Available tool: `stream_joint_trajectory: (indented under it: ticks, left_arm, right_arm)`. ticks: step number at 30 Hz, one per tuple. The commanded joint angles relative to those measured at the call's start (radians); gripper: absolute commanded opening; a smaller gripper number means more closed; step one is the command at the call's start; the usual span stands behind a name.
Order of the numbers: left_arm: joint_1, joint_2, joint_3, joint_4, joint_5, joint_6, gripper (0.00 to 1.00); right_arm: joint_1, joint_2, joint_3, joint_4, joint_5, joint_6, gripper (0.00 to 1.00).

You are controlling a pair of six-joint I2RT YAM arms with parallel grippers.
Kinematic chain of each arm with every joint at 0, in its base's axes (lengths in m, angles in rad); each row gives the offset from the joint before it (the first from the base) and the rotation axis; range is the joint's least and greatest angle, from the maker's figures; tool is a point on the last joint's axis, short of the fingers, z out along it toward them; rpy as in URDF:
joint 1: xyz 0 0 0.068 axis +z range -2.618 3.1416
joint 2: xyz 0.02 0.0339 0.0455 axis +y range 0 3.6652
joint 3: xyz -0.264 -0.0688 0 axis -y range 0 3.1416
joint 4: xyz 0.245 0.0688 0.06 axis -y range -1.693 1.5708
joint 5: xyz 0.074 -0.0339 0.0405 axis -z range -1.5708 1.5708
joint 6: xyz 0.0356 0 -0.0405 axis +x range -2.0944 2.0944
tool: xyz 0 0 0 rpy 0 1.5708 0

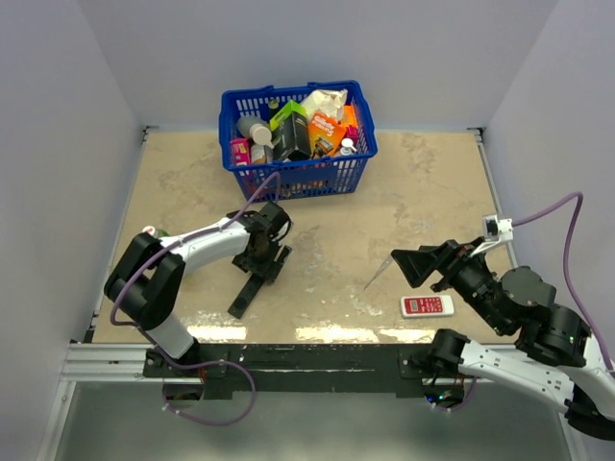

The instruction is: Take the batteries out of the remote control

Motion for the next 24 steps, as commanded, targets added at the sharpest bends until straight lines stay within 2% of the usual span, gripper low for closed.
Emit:
stream_joint_trajectory:
  ticks: [1,4,8,13,15,16,18,19,23,24]
  left_arm:
    - [-0.002,0.026,0.061,0.01,-0.047,0.028,0.74]
    - [-0.004,0.042,0.06,0.025,-0.047,0.031,0.72]
    - [-0.004,0.066,0.049,0.038,-0.032,0.034,0.62]
    - [-0.001,0.069,0.017,0.053,-0.035,0.011,0.57]
    - [-0.001,0.069,0.009,0.062,-0.015,0.01,0.49]
    - [-0.001,0.069,0.007,0.064,-0.006,0.01,0.4]
    - [0.001,0.066,0.012,0.068,0.022,0.004,0.31]
    - [0.001,0.06,0.014,0.071,0.034,0.0,0.23]
    - [0.001,0.011,0.03,0.096,0.123,-0.024,0.12]
    - [0.001,-0.013,0.036,0.099,0.135,-0.039,0.11]
  right_arm:
    - [0.015,-0.047,0.01,0.028,-0.018,-0.032,0.97]
    - [0.015,-0.041,0.021,0.014,-0.021,-0.031,0.97]
    - [0.017,-0.033,0.027,0.006,-0.019,-0.029,0.97]
    - [0.017,-0.026,0.019,0.011,-0.03,-0.026,0.97]
    - [0.017,-0.02,0.01,0.026,-0.044,-0.026,0.96]
    - [0.017,-0.018,0.007,0.031,-0.045,-0.021,0.96]
    - [0.017,-0.001,0.002,0.034,-0.055,-0.008,0.96]
    - [0.015,0.008,0.004,0.034,-0.058,0.003,0.96]
    - [0.017,0.054,-0.03,0.052,-0.111,0.023,0.96]
    - [0.017,0.063,-0.048,0.099,-0.178,0.017,0.96]
